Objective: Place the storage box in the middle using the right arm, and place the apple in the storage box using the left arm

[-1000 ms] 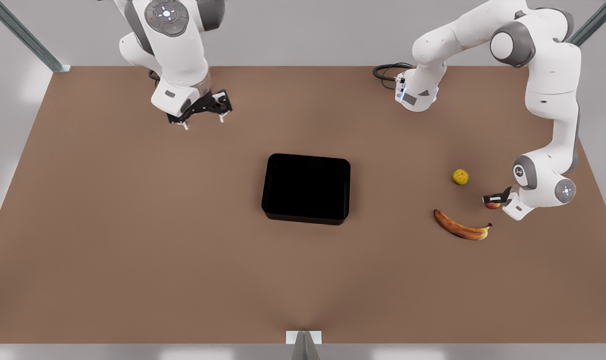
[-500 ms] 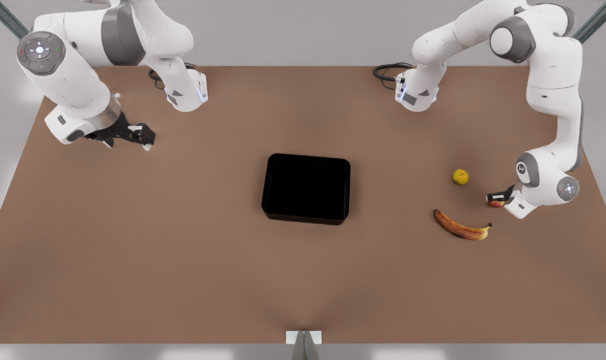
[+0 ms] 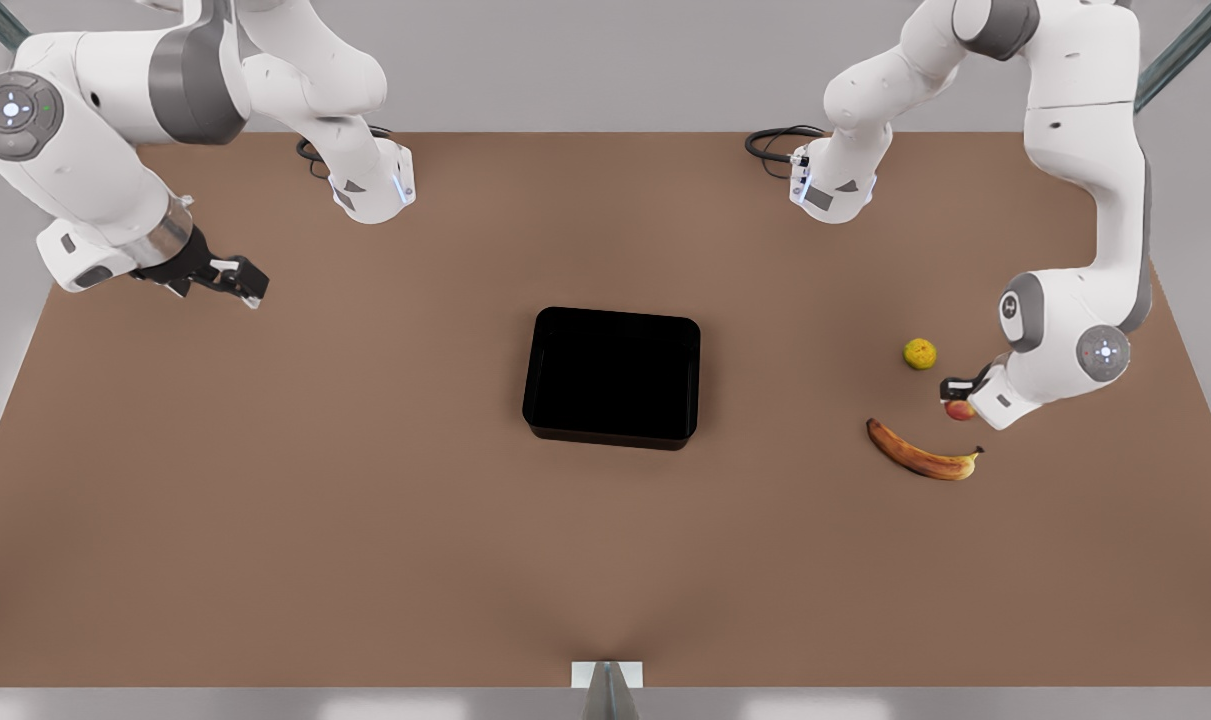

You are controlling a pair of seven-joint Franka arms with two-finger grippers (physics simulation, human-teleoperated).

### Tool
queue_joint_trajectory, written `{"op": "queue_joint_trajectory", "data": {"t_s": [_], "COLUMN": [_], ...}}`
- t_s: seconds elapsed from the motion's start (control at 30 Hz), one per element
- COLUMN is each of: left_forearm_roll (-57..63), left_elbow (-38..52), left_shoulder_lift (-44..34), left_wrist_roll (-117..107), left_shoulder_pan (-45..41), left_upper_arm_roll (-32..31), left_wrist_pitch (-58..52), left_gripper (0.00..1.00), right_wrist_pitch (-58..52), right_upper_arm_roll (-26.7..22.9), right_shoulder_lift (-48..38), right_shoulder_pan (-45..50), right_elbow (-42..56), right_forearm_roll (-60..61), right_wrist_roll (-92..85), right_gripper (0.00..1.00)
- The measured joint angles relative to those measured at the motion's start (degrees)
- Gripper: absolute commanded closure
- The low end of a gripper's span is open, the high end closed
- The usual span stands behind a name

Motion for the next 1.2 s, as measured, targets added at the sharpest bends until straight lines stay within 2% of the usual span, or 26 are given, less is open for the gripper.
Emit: {"op": "queue_joint_trajectory", "data": {"t_s": [0.17,0.3,0.4,0.43,0.53,0.6,0.63,0.67,0.93,0.97,1.07,1.2], "left_forearm_roll": [-2.8,-7.7,-10.1,-10.6,-11.9,-13.0,-13.7,-14.6,-17.2,-17.0,-15.8,-12.2], "left_elbow": [-0.3,0.9,5.7,6.5,12.0,16.2,17.2,17.7,18.2,18.8,28.7,29.1], "left_shoulder_lift": [-3.1,-3.6,-1.1,0.0,4.3,7.5,8.4,8.6,6.6,4.2,0.5,-7.0], "left_wrist_roll": [-17.8,-29.8,-41.9,-44.7,-48.7,-49.7,-49.7,-49.7,-50.1,-48.9,-35.5,-18.7], "left_shoulder_pan": [-1.9,-16.4,-28.5,-34.3,-56.7,-65.2,-66.4,-66.5,-64.1,-59.8,-46.4,-38.6], "left_upper_arm_roll": [-14.4,-14.4,-13.8,-11.0,7.4,16.0,17.1,17.2,17.2,17.2,17.3,23.5], "left_wrist_pitch": [-2.1,-0.9,0.0,1.7,3.0,3.4,3.4,3.4,2.5,-0.7,-18.6,-28.7], "left_gripper": [0.45,0.45,0.45,0.45,0.45,0.45,0.2,0.0,0.0,0.0,0.0,0.0], "right_wrist_pitch": [0.0,0.0,-0.1,-0.1,-0.1,-0.1,0.0,0.0,-0.1,-0.1,-0.1,-0.1], "right_upper_arm_roll": [0.0,0.0,0.0,0.0,0.0,0.0,0.0,0.0,0.0,0.0,0.0,0.0], "right_shoulder_lift": [0.0,0.0,-0.1,-0.1,-0.1,-0.1,-0.1,-0.1,0.0,0.0,0.0,0.0], "right_shoulder_pan": [4.3,9.6,14.0,15.5,19.5,21.7,22.7,23.6,27.4,27.4,26.8,24.5], "right_elbow": [0.0,0.0,0.0,0.0,0.0,0.0,0.0,0.0,0.0,0.0,0.0,0.0], "right_forearm_roll": [-0.1,-0.2,-0.2,-0.2,-0.2,-0.2,-0.2,-0.2,-0.5,-0.5,-0.5,-0.5], "right_wrist_roll": [0.0,0.0,0.0,0.0,0.0,0.0,0.0,0.0,0.0,0.0,0.0,0.0], "right_gripper": [0.0,0.0,0.0,0.0,0.0,0.0,0.0,0.0,0.0,0.0,0.0,0.0]}}
